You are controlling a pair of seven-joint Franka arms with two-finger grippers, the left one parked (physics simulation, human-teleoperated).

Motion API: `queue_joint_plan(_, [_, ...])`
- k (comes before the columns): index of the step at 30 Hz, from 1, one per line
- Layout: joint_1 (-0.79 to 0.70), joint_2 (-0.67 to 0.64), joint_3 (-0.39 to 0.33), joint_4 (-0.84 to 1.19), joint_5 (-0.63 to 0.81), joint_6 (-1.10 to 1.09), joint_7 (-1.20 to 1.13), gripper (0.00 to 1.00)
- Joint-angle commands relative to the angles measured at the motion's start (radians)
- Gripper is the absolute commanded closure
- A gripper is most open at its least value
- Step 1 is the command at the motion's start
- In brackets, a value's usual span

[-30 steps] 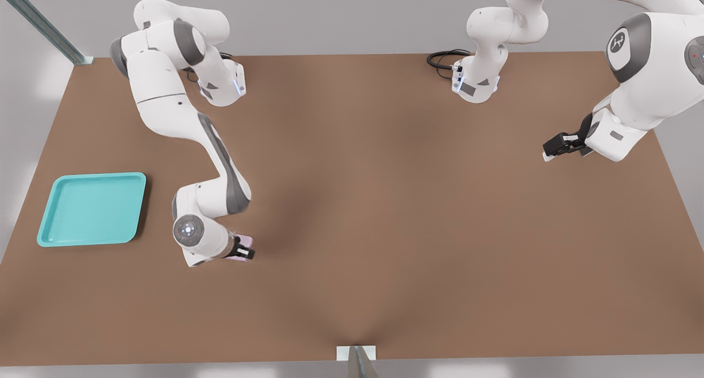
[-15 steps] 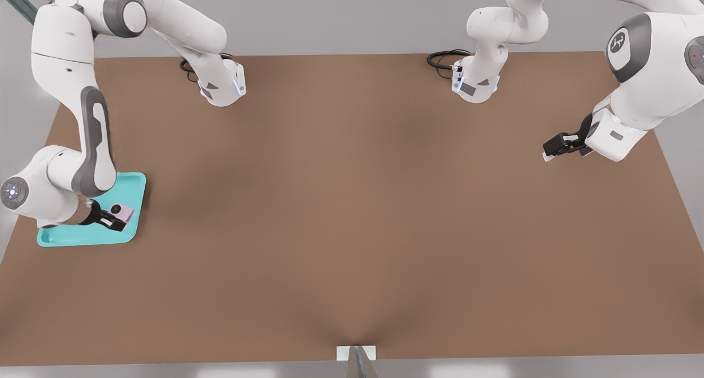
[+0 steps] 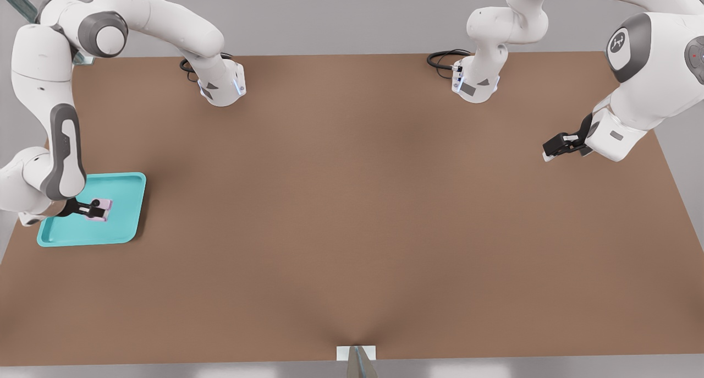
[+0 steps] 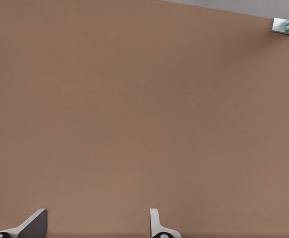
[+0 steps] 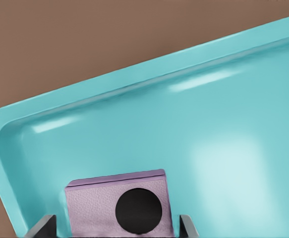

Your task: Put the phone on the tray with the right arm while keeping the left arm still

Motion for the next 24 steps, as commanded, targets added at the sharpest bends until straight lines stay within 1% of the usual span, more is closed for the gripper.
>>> queue_joint_plan(1, [0.0, 0.001, 0.0, 0.0, -0.002, 0.016, -0.366, 0.0])
queue_joint_plan(4, [0.002, -0.001, 0.002, 0.004, 0.0, 0.008, -0.364, 0.0])
queue_joint_plan(5, [0.006, -0.01, 0.011, 0.034, 0.0, -0.007, -0.357, 0.0])
queue_joint_plan(7, [0.042, -0.087, 0.08, 0.111, -0.008, -0.112, -0.286, 0.0])
queue_joint_plan(8, [0.126, -0.153, 0.097, 0.111, -0.052, -0.122, -0.151, 0.0])
queue_joint_plan(9, [0.215, -0.208, 0.123, 0.111, -0.057, -0.159, 0.011, 0.0])
queue_joint_plan(10, [0.29, -0.254, 0.129, 0.112, -0.075, -0.159, 0.114, 0.0])
queue_joint_plan(11, [0.322, -0.285, 0.17, 0.125, -0.074, -0.176, 0.226, 0.0])
queue_joint_plan(13, [0.318, -0.323, 0.265, 0.188, -0.072, -0.316, 0.341, 0.0])
queue_joint_plan(14, [0.371, -0.444, 0.243, 0.114, -0.071, -0.319, 0.354, 0.0])
queue_joint_plan(15, [0.499, -0.482, 0.108, 0.105, -0.065, -0.368, 0.393, 0.0])
queue_joint_plan(16, [0.693, -0.483, -0.073, 0.143, -0.063, -0.452, 0.414, 0.0])
queue_joint_plan(17, [0.692, -0.483, -0.098, 0.145, -0.003, -0.434, 0.392, 0.0])
queue_joint_plan(20, [0.709, -0.455, -0.107, 0.191, -0.005, -0.443, 0.387, 0.0])
queue_joint_plan(21, [0.732, -0.457, -0.133, 0.186, -0.003, -0.451, 0.377, 0.0])
queue_joint_plan(24, [0.755, -0.475, -0.163, 0.172, -0.002, -0.463, 0.372, 0.0])
